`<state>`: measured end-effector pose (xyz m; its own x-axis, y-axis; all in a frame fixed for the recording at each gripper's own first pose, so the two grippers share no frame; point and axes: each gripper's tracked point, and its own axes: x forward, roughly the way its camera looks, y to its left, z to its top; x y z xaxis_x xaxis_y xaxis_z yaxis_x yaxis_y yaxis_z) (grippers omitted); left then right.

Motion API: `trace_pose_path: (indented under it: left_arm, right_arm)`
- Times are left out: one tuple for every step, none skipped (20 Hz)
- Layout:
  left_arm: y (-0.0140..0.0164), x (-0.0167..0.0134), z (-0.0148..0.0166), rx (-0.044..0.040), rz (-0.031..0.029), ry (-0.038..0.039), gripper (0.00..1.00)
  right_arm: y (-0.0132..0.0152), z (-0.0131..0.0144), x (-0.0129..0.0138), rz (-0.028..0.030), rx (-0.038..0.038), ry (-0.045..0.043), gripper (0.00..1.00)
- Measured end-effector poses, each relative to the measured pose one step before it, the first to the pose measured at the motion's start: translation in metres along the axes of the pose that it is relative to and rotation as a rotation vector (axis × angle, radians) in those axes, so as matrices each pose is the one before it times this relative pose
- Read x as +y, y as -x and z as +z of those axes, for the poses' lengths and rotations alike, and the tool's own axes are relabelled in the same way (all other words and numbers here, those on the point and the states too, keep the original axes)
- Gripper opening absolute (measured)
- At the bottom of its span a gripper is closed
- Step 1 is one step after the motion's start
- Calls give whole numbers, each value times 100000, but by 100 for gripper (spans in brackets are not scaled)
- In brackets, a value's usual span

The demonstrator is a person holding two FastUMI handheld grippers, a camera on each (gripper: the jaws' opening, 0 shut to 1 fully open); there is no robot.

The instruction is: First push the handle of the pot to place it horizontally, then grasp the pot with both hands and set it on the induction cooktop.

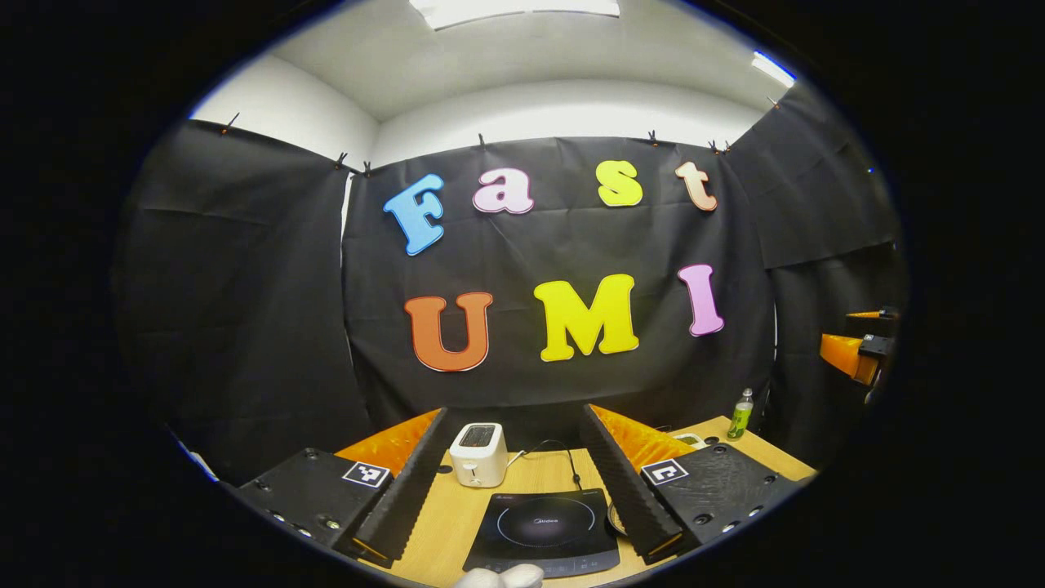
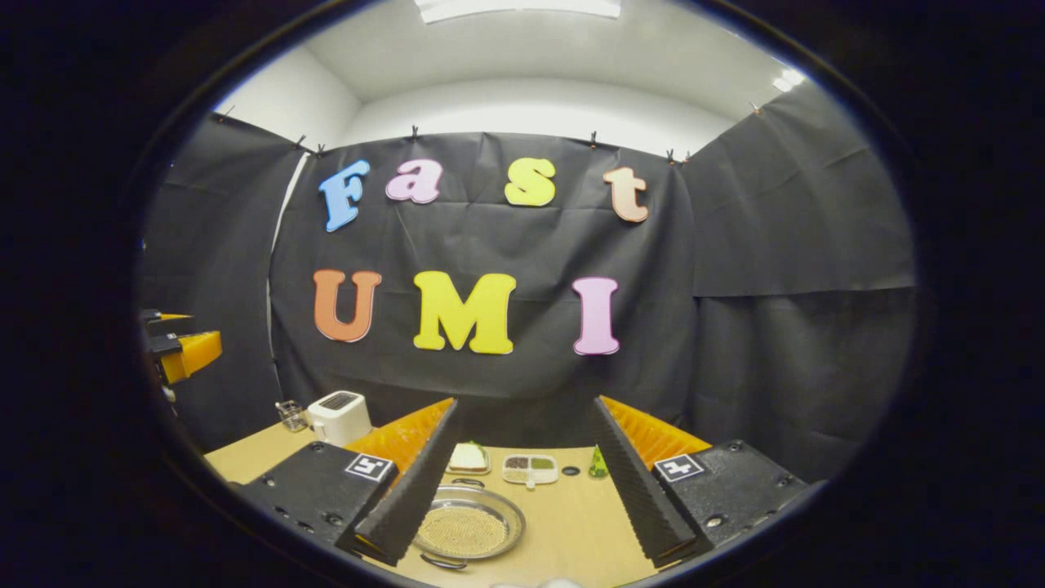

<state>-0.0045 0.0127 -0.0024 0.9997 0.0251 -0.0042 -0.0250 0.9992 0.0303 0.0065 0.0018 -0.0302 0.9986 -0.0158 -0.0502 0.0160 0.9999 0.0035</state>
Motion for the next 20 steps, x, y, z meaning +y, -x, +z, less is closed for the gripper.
trace_pose_path:
  left_arm:
    - [-15,74,71,-378,140,282,96]
    - [2,94,-101,236,284,-115,96]
    - [128,204,-257,272,522,-389,96]
    - [-10,195,-273,579,357,-365,96]
    - [47,189,-283,607,291,-324,96]
    - [94,120,-350,583,128,-332,96]
    - [200,109,-344,789,172,-572,96]
    - [39,297,-240,615,404,-924,96]
    - [154,332,-388,561,741,-815,96]
    - [70,308,-480,798,406,-438,96]
    - [162,292,-282,782,435,206,96]
    - [94,158,-415,986,228,265,96]
    - [103,283,-344,977,627,-130,96]
    - [91,419,-308,715,730,-73,96]
    - [43,234,-280,948,453,228,96]
    - [-35,164,-359,881,230,148,96]
    - [155,63,-315,822,174,6,96]
    - [29,238,-154,504,327,-241,96]
    - [54,255,-172,490,463,-47,96]
    - [23,51,-285,614,36,126,96]
  right_arm:
    - [-58,-720,249,786,1651,333,95]
    - [-263,-1030,397,-197,2645,286,90]
    - [-168,-1513,458,941,3515,-326,73]
    - [-156,-1706,968,2293,4913,-818,66]
    - [-457,-1996,1323,3404,5128,-1416,53]
    - [-366,-2244,1173,2870,6431,-1899,41]
    - [-832,-2508,911,2949,6872,-2561,28]
    - [-712,-2564,1059,3552,6071,-2839,22]
    - [-804,-2445,1020,2401,6249,-2397,12]
    - [-1032,-2392,844,2406,4956,-1662,10]
    - [-667,-2312,483,1038,4689,-1130,8]
    - [-1006,-1909,509,773,4300,32,7]
    - [-1003,-1702,397,654,4049,692,5]
    - [-1070,-1634,393,172,4191,487,0]
    - [-963,-1836,488,873,3822,928,0]
    - [-962,-1351,682,1520,3229,610,4]
    - [-676,-1180,536,860,2829,697,4]
    - [-734,-1034,503,535,2882,1305,4]
    - [-647,-845,689,1161,2380,372,4]
    - [-861,-345,580,797,1654,268,4]
